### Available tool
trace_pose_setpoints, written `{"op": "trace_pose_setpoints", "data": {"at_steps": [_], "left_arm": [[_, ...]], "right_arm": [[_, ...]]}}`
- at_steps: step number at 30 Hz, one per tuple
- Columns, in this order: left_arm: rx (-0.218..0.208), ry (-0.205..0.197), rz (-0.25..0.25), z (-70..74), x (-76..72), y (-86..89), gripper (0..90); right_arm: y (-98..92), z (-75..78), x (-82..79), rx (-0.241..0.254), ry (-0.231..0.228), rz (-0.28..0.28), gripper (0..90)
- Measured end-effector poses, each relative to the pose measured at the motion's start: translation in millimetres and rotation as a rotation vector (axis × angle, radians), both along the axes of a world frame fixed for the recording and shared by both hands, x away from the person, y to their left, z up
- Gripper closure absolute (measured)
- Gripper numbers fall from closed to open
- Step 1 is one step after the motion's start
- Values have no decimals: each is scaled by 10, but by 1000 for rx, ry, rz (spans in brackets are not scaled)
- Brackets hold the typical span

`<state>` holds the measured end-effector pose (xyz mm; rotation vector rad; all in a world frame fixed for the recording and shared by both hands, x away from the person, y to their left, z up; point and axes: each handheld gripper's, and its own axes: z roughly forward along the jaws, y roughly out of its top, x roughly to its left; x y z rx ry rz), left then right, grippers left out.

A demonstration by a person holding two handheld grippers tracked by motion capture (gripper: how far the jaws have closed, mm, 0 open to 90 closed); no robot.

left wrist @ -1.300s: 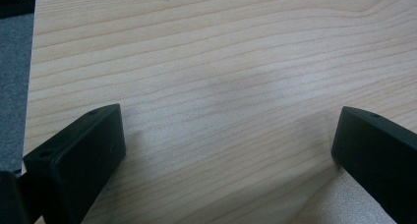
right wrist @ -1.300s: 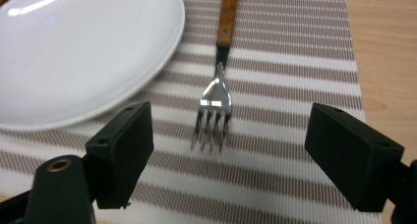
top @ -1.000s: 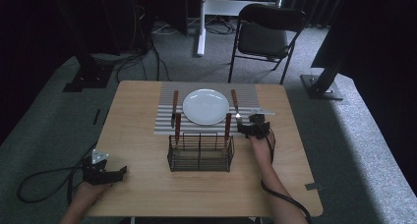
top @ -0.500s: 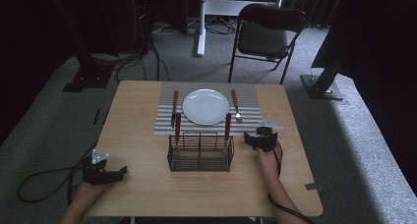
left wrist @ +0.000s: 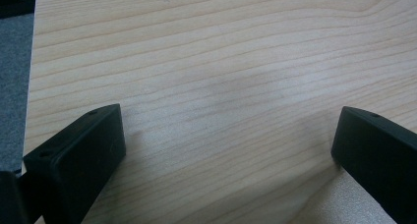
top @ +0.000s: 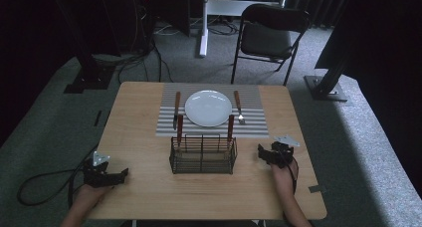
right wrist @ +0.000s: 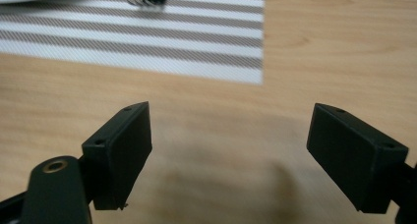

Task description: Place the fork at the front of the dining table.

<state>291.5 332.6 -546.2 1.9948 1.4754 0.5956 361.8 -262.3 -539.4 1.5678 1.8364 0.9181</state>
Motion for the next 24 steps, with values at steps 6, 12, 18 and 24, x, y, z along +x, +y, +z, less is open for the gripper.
{"op": "trace_pose_setpoints", "data": {"at_steps": [6, 12, 18, 24], "left_arm": [[0, 0, 0, 0, 0, 0, 0], [0, 0, 0, 0, 0, 0, 0], [0, 0, 0, 0, 0, 0, 0], [1, 2, 0, 2, -1, 0, 0]], "right_arm": [[-154, -17, -223, -28, -2, -50, 165], [-260, -35, -366, -24, 4, -73, 165], [-373, -54, -498, -60, 25, -123, 165], [-498, -87, -612, -59, 48, -157, 165]]}}
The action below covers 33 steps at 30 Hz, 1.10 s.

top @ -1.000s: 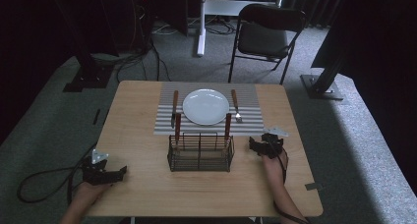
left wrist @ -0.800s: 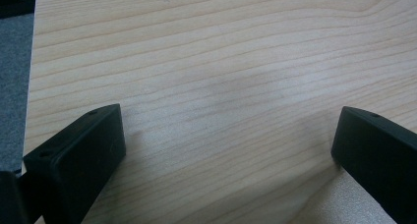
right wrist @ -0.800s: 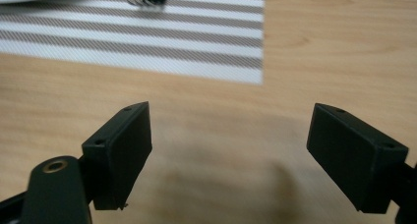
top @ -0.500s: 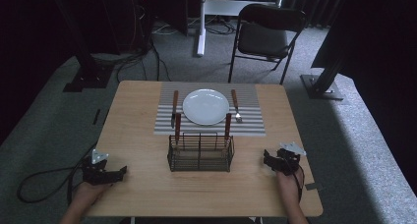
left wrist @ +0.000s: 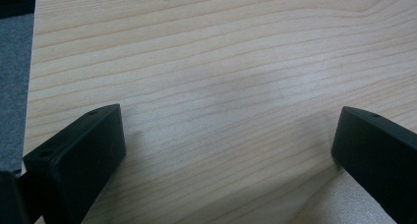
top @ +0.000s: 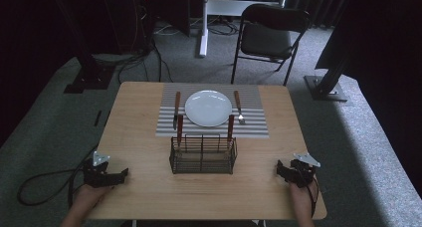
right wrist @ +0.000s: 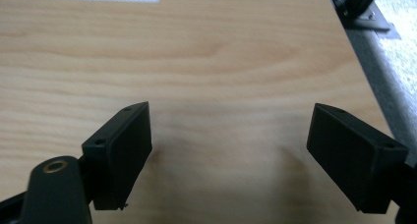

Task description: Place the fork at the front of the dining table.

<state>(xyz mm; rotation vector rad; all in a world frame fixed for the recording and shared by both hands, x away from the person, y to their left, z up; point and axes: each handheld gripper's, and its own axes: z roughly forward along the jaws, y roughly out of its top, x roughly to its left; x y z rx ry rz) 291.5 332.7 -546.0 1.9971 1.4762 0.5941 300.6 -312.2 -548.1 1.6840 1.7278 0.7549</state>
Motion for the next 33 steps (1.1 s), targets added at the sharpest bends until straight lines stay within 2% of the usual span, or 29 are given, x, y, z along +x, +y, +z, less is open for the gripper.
{"op": "trace_pose_setpoints", "data": {"at_steps": [3, 6, 11, 16, 26, 31, 33], "left_arm": [[-1, -1, 1, -1, 0, -1, 0], [-1, -1, 0, -1, 0, -1, 0], [-1, -1, 0, -1, 0, -1, 0], [-1, -1, 0, -1, 0, -1, 0], [-1, -1, 1, -1, 0, -1, 0], [-1, -2, 59, -2, 1, -32, 0], [-1, 0, 67, -1, -1, -32, 0]], "right_arm": [[-55, -1, -66, 14, 1, -5, 165], [-100, -14, -118, 35, 37, -8, 160], [-141, -19, -223, 46, 49, -30, 135], [-190, -20, -319, 44, 48, 23, 137], [-196, -21, -290, 43, 48, 47, 136], [-194, -21, -293, 43, 47, 52, 137], [-193, -21, -294, 43, 48, 51, 137]]}}
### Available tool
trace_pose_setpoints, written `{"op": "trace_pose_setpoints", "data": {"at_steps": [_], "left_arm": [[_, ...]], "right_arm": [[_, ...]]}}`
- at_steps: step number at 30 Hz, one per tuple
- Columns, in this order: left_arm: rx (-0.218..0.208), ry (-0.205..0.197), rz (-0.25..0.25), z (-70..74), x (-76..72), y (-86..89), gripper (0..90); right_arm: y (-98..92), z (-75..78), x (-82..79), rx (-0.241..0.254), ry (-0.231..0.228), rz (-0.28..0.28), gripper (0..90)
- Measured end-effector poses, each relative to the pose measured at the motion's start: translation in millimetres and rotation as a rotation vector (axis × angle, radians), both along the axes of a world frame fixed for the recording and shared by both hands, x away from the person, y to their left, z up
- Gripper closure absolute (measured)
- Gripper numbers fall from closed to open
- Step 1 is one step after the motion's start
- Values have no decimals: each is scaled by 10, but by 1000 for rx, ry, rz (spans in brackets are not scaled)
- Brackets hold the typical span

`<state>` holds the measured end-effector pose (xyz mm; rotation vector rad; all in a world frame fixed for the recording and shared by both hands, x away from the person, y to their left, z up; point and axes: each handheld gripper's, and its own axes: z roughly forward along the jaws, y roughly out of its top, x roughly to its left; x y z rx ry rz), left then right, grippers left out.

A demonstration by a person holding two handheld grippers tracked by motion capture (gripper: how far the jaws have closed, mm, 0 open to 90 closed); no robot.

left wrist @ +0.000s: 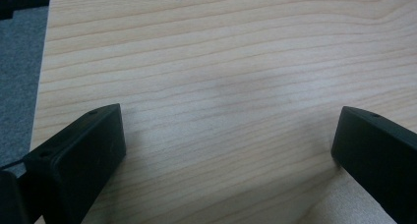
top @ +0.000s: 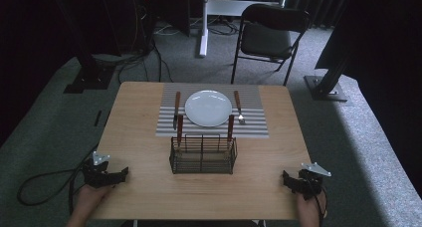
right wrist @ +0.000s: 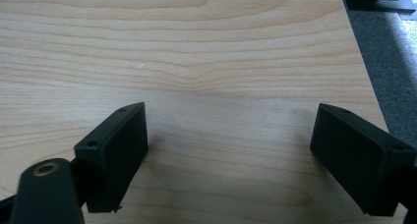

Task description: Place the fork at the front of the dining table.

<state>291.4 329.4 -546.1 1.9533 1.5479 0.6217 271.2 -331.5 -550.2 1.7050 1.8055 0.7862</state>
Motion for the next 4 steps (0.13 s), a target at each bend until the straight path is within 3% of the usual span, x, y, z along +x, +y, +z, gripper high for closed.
{"op": "trace_pose_setpoints", "data": {"at_steps": [4], "left_arm": [[0, -2, 23, -1, -68, -18, 0]], "right_arm": [[0, 0, 0, 0, 0, 0, 137]]}}
